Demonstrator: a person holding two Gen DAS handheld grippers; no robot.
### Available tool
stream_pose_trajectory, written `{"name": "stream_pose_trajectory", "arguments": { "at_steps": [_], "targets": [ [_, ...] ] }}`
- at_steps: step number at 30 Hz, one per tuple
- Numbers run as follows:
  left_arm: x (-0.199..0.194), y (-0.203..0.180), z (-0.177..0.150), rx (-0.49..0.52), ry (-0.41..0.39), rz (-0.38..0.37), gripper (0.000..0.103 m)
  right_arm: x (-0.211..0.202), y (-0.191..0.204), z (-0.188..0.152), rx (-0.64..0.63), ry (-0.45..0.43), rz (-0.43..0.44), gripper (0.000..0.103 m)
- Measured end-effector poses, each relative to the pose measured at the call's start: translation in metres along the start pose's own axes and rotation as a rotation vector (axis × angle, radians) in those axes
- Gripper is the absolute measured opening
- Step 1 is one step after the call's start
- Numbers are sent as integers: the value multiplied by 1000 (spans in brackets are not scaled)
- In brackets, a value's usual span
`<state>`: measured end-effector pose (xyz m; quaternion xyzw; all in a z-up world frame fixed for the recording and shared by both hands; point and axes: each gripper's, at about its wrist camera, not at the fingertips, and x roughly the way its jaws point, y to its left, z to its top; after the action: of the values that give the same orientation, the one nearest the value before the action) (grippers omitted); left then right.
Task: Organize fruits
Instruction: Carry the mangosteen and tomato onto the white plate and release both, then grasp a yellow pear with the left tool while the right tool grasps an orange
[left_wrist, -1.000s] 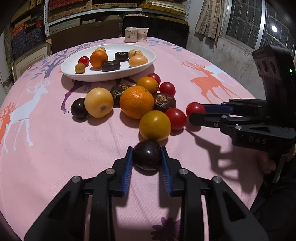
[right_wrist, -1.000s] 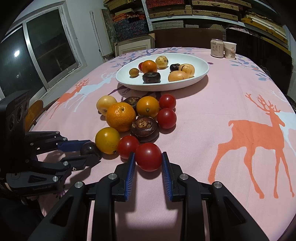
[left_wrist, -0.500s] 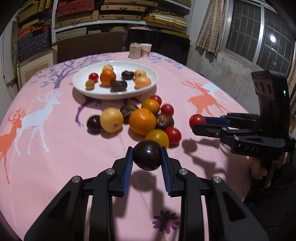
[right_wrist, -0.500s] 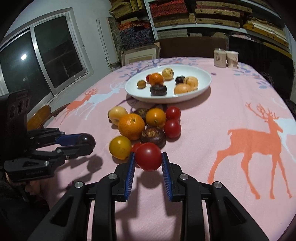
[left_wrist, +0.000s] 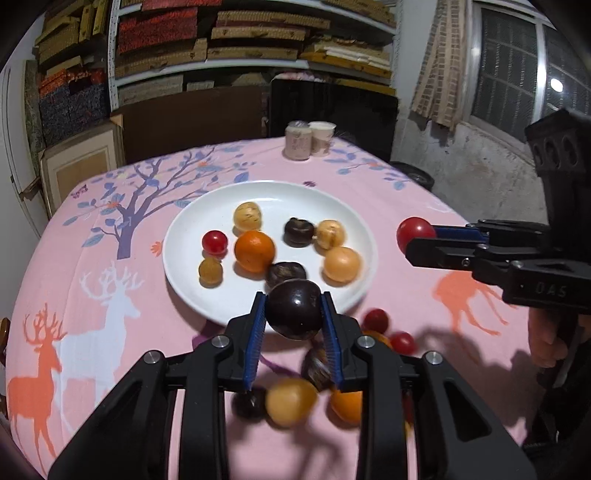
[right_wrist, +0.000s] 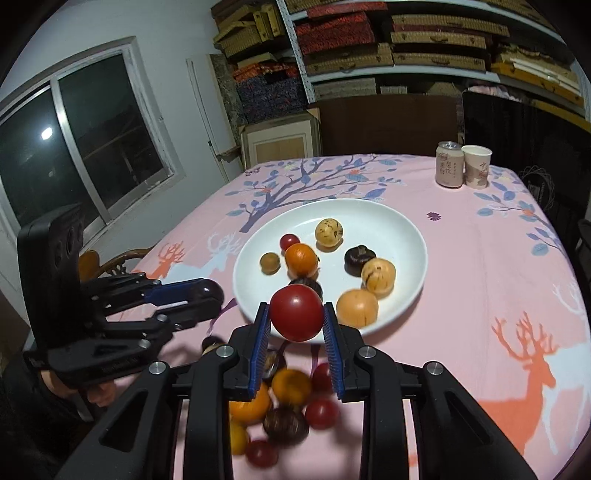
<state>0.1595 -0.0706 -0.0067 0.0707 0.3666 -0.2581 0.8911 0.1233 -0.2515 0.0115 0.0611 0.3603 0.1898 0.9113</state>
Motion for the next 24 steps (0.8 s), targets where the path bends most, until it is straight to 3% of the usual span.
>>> {"name": "stream_pose_trajectory", "arguments": {
  "at_steps": [4, 9, 11, 13, 15, 20, 22, 24],
  "targets": [
    [44, 21, 13, -44, 53, 18, 28, 57, -8, 19, 0, 64, -54, 29],
    [72, 34, 16, -68, 87, 24, 29, 106, -18, 27, 5, 116, -90, 30],
    [78, 37, 13, -67, 107, 22, 29, 113, -19, 28, 0, 114, -98, 31],
    [83, 39, 12, -69, 122, 28, 29, 110, -21, 27, 5, 74, -102, 43],
    [79, 40, 10, -73, 111, 44, 32, 101, -22, 26, 19, 37, -100, 45],
    [38, 34, 8, -68, -4, 48, 76, 66, -24, 14, 72, -11, -73, 45],
    [17, 31, 3, -73, -48, 38, 83, 46, -20, 0, 74, -19, -59, 45],
    [-1, 27, -8, -67, -60, 12, 84, 27, -15, -21, 72, -20, -43, 45]
  ]
}}
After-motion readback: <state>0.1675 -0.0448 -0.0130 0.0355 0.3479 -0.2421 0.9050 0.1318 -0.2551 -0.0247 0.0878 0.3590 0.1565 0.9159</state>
